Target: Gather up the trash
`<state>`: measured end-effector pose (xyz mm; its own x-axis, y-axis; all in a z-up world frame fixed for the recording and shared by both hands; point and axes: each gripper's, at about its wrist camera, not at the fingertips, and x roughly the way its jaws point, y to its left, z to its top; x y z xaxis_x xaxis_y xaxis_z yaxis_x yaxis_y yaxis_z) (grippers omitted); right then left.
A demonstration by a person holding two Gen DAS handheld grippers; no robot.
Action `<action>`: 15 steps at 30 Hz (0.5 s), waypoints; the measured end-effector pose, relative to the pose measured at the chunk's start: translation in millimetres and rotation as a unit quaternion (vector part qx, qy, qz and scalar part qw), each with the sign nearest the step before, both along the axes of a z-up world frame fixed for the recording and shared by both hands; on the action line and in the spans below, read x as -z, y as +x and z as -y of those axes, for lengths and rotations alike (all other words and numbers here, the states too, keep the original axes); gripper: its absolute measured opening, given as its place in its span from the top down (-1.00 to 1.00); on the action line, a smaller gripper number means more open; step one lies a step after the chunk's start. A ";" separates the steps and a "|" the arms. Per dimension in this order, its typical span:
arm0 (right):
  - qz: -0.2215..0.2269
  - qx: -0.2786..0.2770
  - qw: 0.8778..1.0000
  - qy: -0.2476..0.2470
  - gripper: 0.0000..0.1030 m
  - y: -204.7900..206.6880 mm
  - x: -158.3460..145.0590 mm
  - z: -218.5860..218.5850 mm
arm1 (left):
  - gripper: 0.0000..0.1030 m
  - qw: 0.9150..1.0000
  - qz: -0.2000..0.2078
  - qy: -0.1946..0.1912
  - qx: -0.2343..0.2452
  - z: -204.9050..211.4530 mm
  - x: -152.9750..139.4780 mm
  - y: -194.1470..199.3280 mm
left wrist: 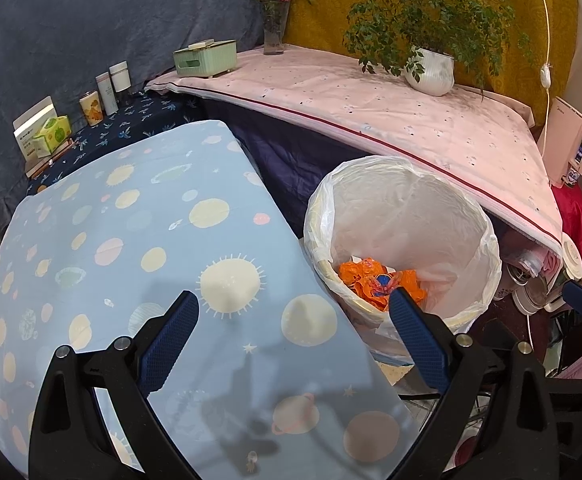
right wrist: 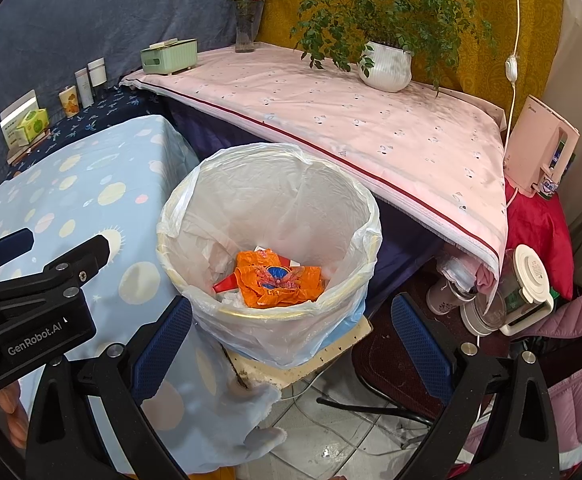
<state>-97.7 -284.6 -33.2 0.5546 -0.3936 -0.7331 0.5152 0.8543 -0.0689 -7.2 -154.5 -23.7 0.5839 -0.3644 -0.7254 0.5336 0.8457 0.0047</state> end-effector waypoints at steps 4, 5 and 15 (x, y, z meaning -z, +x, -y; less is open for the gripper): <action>0.000 0.000 1.000 0.000 -0.87 0.0 0.5 1.4 | -0.77 1.000 0.000 0.002 0.001 1.1 0.2 -0.2; 0.000 0.000 1.000 0.000 -0.87 0.0 0.5 1.5 | -0.77 1.000 0.000 0.002 0.002 1.3 0.1 -0.2; 0.000 0.001 1.000 0.000 -0.87 0.1 0.5 1.9 | -0.77 1.000 0.001 0.002 0.003 2.2 0.1 -0.8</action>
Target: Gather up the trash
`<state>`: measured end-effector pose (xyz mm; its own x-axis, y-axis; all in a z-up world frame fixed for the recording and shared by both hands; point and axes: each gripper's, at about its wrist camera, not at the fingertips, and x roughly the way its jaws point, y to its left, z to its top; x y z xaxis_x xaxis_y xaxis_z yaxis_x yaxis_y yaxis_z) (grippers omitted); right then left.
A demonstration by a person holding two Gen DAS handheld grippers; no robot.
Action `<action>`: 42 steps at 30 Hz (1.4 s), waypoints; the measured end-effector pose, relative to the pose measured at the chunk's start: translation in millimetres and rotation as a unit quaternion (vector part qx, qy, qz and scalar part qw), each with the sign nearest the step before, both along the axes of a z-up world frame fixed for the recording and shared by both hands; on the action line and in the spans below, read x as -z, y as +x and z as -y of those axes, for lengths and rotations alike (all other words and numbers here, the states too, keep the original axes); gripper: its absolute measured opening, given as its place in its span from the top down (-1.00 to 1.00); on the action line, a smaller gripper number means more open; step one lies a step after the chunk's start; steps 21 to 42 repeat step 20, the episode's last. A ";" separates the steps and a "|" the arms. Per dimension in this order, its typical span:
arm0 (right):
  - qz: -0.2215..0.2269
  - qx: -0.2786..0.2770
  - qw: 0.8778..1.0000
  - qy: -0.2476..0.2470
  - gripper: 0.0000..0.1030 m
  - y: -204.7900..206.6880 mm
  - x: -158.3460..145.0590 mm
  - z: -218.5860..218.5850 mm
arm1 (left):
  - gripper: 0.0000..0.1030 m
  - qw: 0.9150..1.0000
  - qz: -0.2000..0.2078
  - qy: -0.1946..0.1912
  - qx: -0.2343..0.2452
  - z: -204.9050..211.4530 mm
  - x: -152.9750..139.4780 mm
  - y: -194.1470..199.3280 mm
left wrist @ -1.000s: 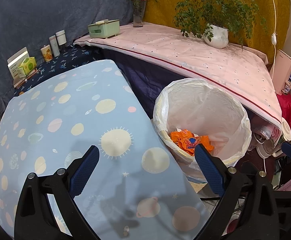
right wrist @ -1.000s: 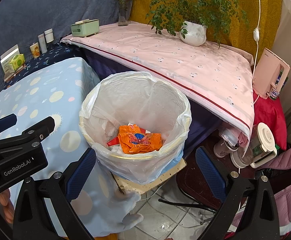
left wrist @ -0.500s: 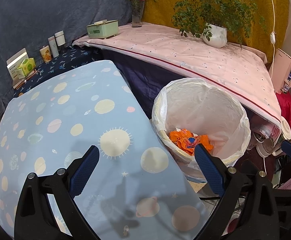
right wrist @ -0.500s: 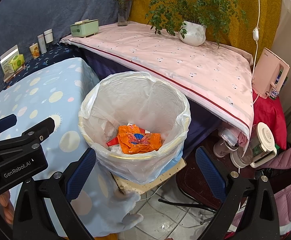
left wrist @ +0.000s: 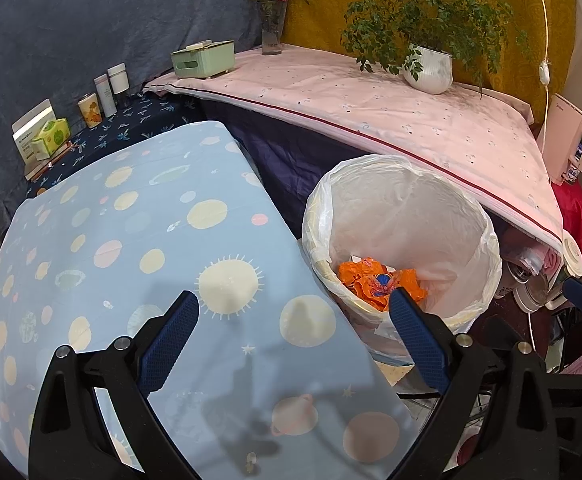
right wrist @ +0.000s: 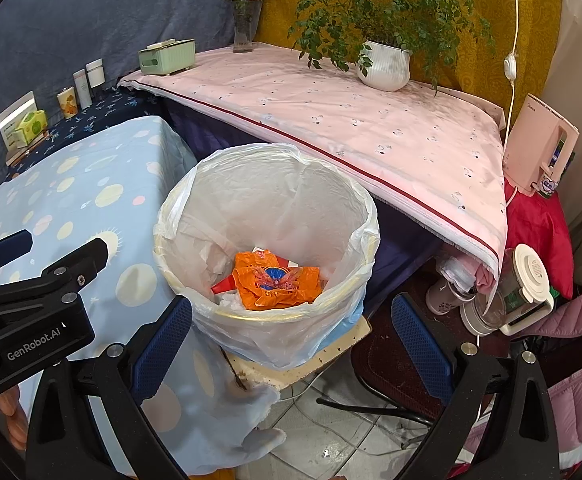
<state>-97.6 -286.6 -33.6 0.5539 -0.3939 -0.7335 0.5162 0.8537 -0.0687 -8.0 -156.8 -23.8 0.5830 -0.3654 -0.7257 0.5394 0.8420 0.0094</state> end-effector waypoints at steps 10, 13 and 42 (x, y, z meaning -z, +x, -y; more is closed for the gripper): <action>0.000 0.000 1.000 0.000 -0.87 -0.4 0.3 1.1 | -0.78 1.000 0.000 -0.001 0.002 1.2 -1.1 2.4; 0.000 0.000 1.000 0.000 -0.87 -0.3 0.4 1.0 | -0.78 1.000 -0.003 -0.003 0.002 1.7 -0.9 3.2; 0.001 0.003 1.000 0.000 -0.87 0.1 0.6 6.1 | -0.78 1.000 -0.001 -0.005 0.004 2.6 -0.4 5.6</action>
